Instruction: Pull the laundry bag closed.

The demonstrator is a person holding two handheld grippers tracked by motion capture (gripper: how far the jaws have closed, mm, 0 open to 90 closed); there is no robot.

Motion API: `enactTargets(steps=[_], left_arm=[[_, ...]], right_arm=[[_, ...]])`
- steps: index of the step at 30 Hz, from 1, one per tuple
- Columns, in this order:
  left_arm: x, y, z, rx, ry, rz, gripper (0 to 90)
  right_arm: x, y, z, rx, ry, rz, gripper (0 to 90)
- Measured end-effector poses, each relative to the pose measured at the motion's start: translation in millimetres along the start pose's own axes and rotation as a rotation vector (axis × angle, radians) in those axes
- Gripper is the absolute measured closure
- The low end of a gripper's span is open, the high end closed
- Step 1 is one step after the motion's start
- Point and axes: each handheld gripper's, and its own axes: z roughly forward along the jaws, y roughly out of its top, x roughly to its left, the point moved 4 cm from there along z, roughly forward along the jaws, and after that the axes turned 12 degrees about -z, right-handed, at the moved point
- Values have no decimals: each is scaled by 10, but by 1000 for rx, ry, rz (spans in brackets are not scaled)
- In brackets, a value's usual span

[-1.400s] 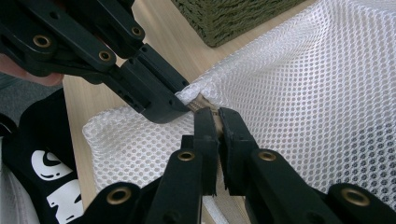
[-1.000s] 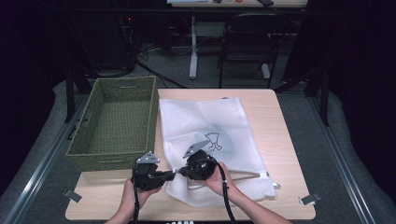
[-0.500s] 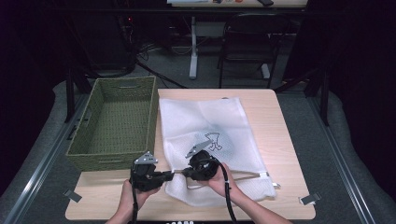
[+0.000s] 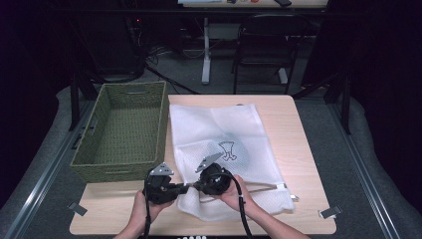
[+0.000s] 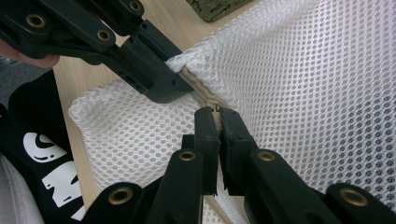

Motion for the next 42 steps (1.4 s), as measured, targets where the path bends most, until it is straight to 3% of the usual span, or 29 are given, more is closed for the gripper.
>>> enactTargets(steps=[15,30,42], left_arm=[[-1,-6,-30,-1,-26,-12,867],[48,7,-66,-6,-21,-15,867],[80,16,-81,3,-19,-14,867]], right_arm=[[-8,-28,-11,6,19,14,871],[-42,-63,10,33,22,36,871],[-67,-83,40,48,26,22,871]])
